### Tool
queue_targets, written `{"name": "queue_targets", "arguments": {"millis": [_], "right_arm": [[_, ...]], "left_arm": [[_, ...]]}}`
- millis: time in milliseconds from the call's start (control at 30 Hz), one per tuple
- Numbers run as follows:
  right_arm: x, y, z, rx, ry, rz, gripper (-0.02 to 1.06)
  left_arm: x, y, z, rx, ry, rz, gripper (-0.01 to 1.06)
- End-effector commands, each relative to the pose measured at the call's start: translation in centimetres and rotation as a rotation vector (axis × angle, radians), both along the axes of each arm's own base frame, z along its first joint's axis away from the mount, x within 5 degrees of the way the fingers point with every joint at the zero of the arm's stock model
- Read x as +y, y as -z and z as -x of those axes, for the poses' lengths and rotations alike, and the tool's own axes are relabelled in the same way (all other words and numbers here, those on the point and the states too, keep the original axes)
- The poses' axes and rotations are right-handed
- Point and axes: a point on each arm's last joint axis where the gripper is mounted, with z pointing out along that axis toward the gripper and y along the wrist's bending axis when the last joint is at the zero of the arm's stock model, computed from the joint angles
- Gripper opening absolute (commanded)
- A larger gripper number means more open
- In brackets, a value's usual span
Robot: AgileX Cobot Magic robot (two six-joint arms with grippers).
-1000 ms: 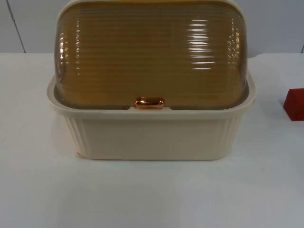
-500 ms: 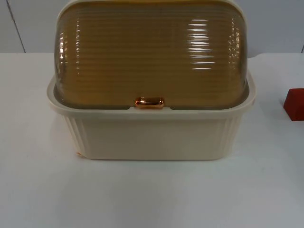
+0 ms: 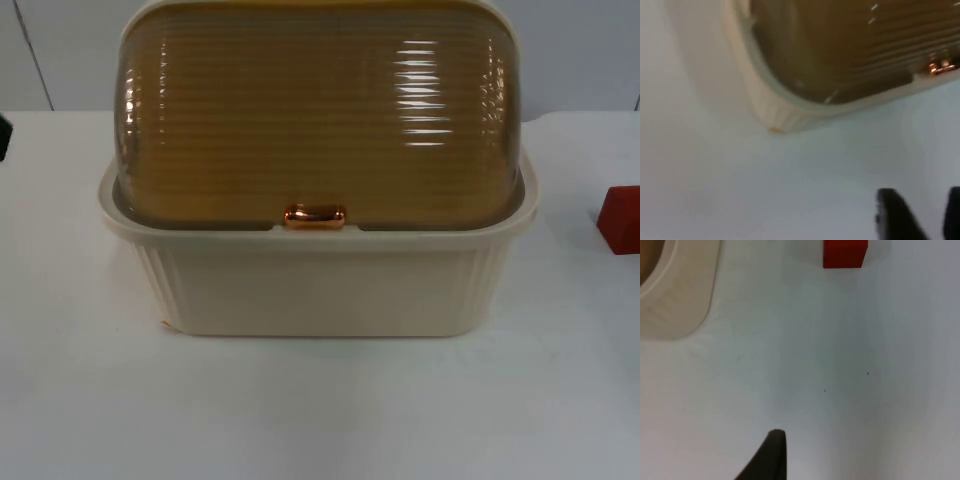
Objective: Open the box lid with the left hand, place the block into the box with the right hand, then close the box lid with the left hand.
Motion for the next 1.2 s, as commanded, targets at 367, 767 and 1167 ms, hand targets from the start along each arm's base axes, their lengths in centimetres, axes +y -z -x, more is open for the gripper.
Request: {"name": "queue_targets", "arguments": {"millis": [367, 767, 1167], "right_arm": [[-0.2, -0.2, -0.1, -0.014, -0.002, 0.017, 1.05], [-0.2, -0.2, -0.1, -0.014, -0.002, 0.017, 1.05], [-0.2, -0.2, -0.1, -0.014, -0.002, 0.017, 1.05]], "left_arm": [[-9.6, 2.3, -4.1, -0.126, 0.53, -0.368, 0.0], [-17.4, 7.8, -4.3, -0.321, 0.607, -0.763, 0.0], [-19.6, 10.4, -4.3, -0.348, 0.65, -0.756, 0.0]]}}
